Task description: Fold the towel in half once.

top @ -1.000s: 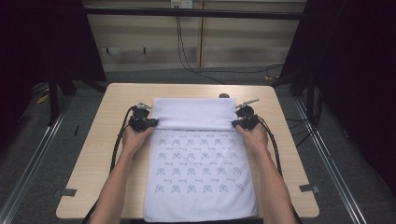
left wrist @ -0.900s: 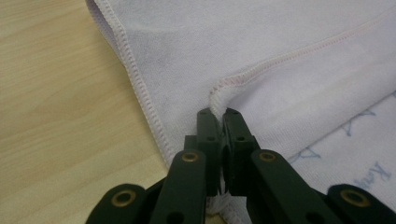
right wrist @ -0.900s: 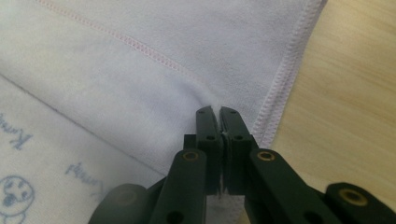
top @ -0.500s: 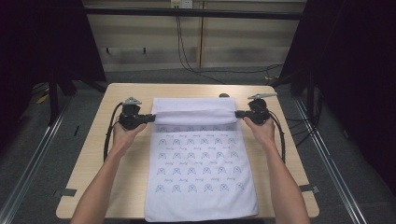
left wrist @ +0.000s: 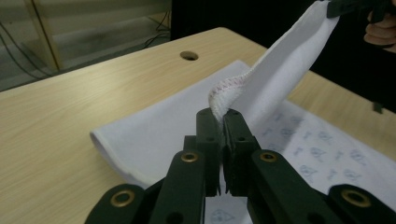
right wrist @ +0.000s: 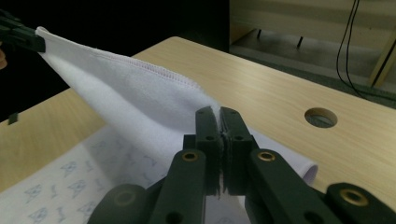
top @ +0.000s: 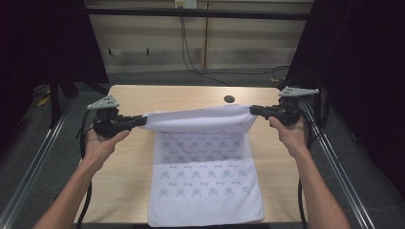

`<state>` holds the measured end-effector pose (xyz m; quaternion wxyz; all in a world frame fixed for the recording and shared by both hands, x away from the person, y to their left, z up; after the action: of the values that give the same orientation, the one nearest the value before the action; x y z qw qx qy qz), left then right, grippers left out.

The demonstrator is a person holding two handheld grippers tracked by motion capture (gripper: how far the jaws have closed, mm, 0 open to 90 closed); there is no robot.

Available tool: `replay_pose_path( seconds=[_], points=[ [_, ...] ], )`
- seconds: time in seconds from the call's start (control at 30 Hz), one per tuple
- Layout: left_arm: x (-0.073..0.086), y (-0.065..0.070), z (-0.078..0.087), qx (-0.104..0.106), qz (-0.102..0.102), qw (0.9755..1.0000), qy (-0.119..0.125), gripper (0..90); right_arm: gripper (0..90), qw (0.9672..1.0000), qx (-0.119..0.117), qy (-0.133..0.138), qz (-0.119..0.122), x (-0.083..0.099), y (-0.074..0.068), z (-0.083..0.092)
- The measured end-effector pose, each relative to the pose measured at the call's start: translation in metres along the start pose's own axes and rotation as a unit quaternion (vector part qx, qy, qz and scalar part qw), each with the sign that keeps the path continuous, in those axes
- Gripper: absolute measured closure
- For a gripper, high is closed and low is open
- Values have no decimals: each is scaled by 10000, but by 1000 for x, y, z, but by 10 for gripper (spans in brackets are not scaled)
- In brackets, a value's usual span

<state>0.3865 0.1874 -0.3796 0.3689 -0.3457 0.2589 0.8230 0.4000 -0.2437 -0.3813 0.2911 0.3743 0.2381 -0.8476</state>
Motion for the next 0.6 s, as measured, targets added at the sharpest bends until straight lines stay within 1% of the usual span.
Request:
replay_pose_path(
  seconds=[0.03, 0.07, 0.13, 0.17, 0.2, 0.23, 0.27, 0.3, 0.33, 0.37, 0.4, 0.47, 0.5, 0.53, 0.57, 0.6],
  points=[
    [0, 3, 3, -6, -28, 10000, 36, 868, 875, 10000, 4, 21, 92, -1, -7, 8],
    [1, 7, 6, 10, -60, 9999, 82, 868, 874, 9999, -13, 27, 154, -1, -12, 13],
    [2, 15, 15, 17, -49, 9998, 186, 868, 874, 9996, -14, 68, 273, -1, -21, 25],
    [3, 18, 17, 49, -75, 9998, 205, 868, 874, 9994, -83, 120, 318, 0, -27, 33],
    [3, 23, 19, 43, -105, 9997, 218, 868, 874, 9993, -65, 111, 346, 1, -30, 37],
    [3, 23, 19, 43, -105, 9997, 218, 868, 874, 9993, -65, 111, 346, 1, -30, 37],
    [5, 28, 21, 67, -118, 9995, 283, 868, 874, 9992, -79, 109, 379, 3, -35, 41],
    [9, 33, 23, 142, -134, 9993, 318, 868, 874, 9991, -113, 78, 407, 9, -40, 45],
    [13, 37, 22, 167, -122, 9992, 333, 868, 874, 9990, -116, 35, 440, 15, -44, 47],
    [17, 39, 21, 197, -124, 9992, 325, 868, 874, 9989, -174, 22, 440, 21, -48, 48],
    [26, 43, 18, 232, -125, 9993, 247, 868, 874, 9988, -196, 17, 447, 27, -50, 49],
    [41, 48, 13, 342, -69, 9993, 137, 868, 873, 9986, -258, -7, 458, 43, -56, 51],
    [48, 49, 11, 321, -73, 9995, 20, 868, 873, 9985, -290, 18, 461, 50, -58, 52],
    [54, 50, 9, 323, -25, 9994, -86, 868, 873, 9983, -348, 44, 474, 55, -60, 53],
    [59, 50, 8, 378, 50, 9992, -109, 868, 872, 9979, -403, 30, 500, 61, -63, 53],
    [63, 52, 8, 426, 67, 9990, -117, 868, 872, 9976, -402, -76, 555, 71, -69, 51]
  ],
)
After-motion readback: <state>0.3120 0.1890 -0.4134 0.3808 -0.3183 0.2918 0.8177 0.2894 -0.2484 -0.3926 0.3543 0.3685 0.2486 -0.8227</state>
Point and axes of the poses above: each handheld gripper's, and its own axes: z roughly backward along the jaws, x roughly out of its underside, y roughly to its right, the point moved 6 cm from there along -z, roughly forward along the jaws, and after that the axes turned 13 degrees about -y, right-handed, at the moved point
